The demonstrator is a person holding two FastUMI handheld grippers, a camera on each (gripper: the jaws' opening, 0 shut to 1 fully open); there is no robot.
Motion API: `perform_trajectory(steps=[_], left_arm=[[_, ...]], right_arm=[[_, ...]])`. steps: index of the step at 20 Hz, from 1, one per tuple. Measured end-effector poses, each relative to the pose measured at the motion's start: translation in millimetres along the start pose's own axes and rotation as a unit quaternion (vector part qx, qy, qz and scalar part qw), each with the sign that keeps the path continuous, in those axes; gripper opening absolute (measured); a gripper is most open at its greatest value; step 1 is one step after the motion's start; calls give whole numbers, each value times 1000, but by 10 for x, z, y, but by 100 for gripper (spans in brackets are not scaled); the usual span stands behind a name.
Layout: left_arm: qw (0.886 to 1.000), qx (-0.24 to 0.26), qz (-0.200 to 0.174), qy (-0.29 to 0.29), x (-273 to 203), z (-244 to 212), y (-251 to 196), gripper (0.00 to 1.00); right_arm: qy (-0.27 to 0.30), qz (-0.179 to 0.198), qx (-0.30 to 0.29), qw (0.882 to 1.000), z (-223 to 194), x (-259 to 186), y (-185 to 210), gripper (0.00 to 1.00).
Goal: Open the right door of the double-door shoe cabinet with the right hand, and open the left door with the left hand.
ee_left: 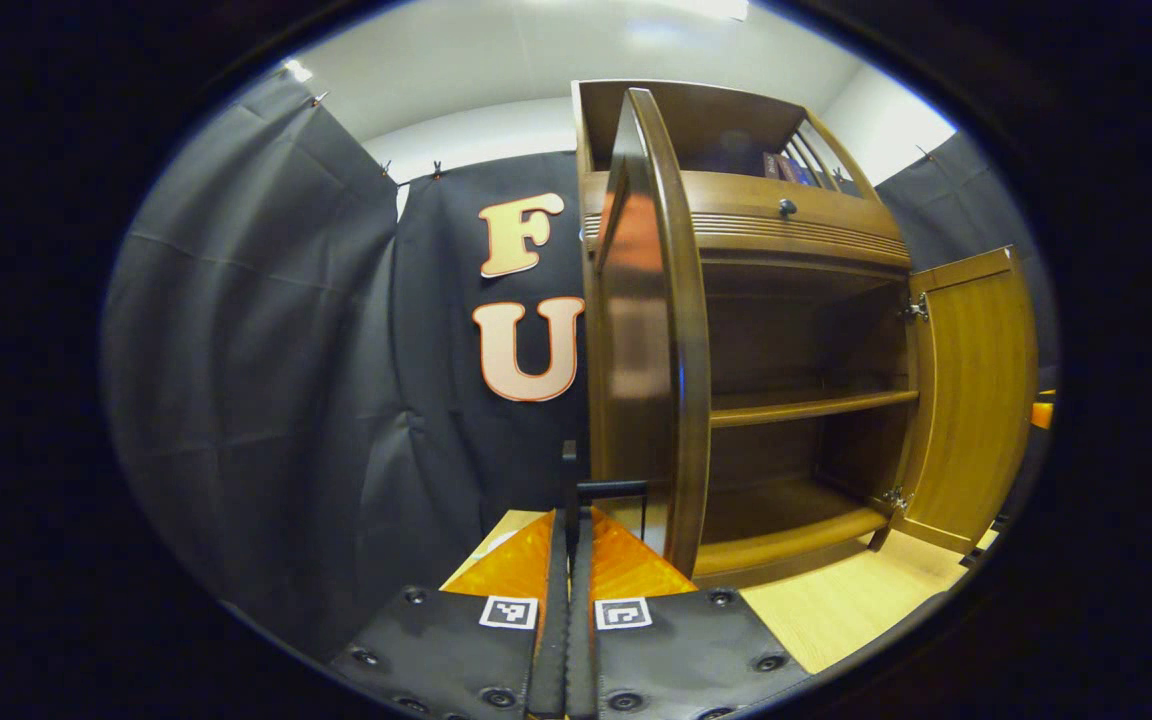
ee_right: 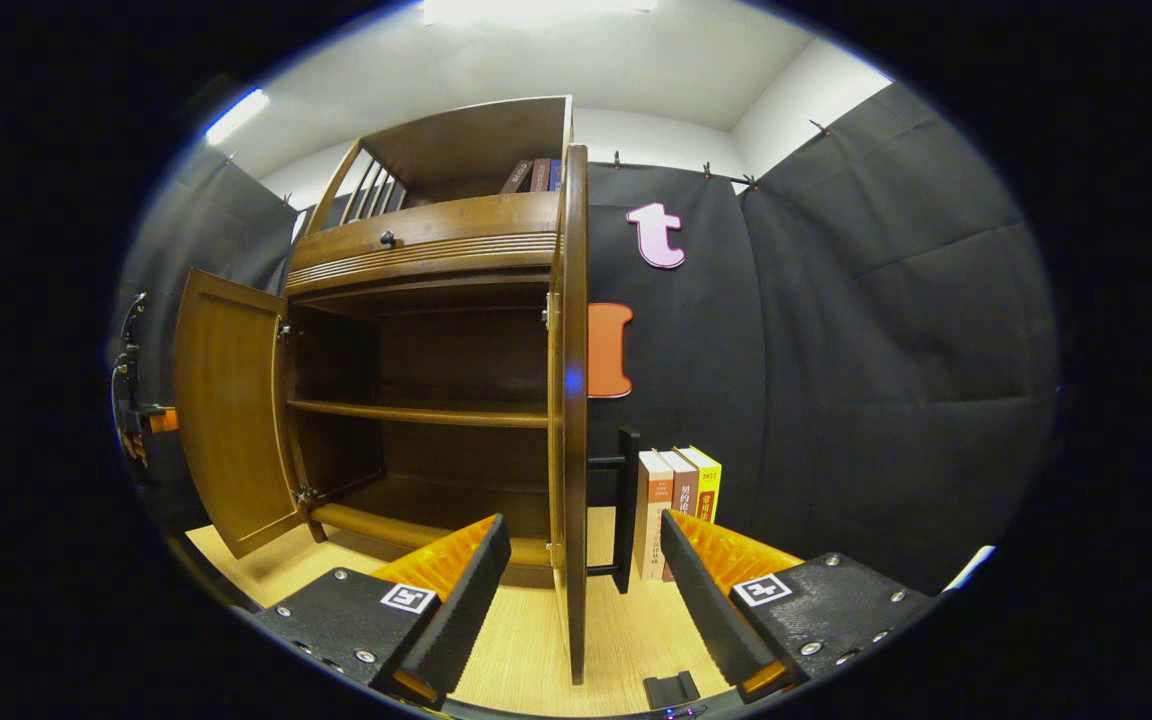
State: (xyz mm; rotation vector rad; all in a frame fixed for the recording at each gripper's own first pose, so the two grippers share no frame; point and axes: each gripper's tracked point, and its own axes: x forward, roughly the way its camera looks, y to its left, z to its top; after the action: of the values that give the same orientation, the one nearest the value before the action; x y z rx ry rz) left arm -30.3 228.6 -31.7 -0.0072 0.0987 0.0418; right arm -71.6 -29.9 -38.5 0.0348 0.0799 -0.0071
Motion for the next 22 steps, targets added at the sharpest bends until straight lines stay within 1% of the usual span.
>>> perform_trajectory(steps=[1,2,3,4,6,8,9,10,11,13,14,16,18,19,20,22], left_arm=[[1000,-1,-17,0,-8,-13,61,7],[1000,3,-31,1,-5,-9,117,7],[999,4,-44,2,21,-9,170,0],[998,4,-58,4,45,-3,221,7],[997,-4,-77,3,98,5,380,7],[995,-7,-96,1,97,13,426,7],[995,-1,-102,1,98,9,435,14],[995,11,-103,3,82,-7,467,0],[994,19,-102,15,39,-65,501,9],[995,40,-93,27,-144,-145,535,13],[995,47,-82,30,-258,-165,554,13],[997,32,-65,33,-485,-175,469,13],[997,18,-61,32,-681,-162,176,12],[998,14,-57,24,-729,-89,46,13],[998,6,-59,15,-758,23,-135,13],[998,-28,-59,-11,-746,244,-541,10]], right_arm=[[2,0,-1,1000,15,-9,13,92],[3,0,-2,1000,38,-7,33,92],[2,-4,-4,1000,74,-1,45,92],[1,-4,-4,1000,108,7,57,92],[0,-6,3,1000,153,18,94,92],[2,-9,8,1000,192,31,117,93],[1,-10,7,1000,221,43,131,93],[0,-11,4,1000,255,40,139,93],[-2,-12,0,1000,279,26,148,93],[-4,-14,-6,1000,317,4,146,92],[-5,-15,-8,1000,337,-5,139,92],[-3,-17,-10,1000,333,-28,107,93],[-7,-17,-6,1000,343,-26,73,93],[-7,-14,-2,1000,343,-15,81,93],[-7,-10,-1,1000,332,1,95,93],[-10,-5,-5,1000,322,3,94,93]])
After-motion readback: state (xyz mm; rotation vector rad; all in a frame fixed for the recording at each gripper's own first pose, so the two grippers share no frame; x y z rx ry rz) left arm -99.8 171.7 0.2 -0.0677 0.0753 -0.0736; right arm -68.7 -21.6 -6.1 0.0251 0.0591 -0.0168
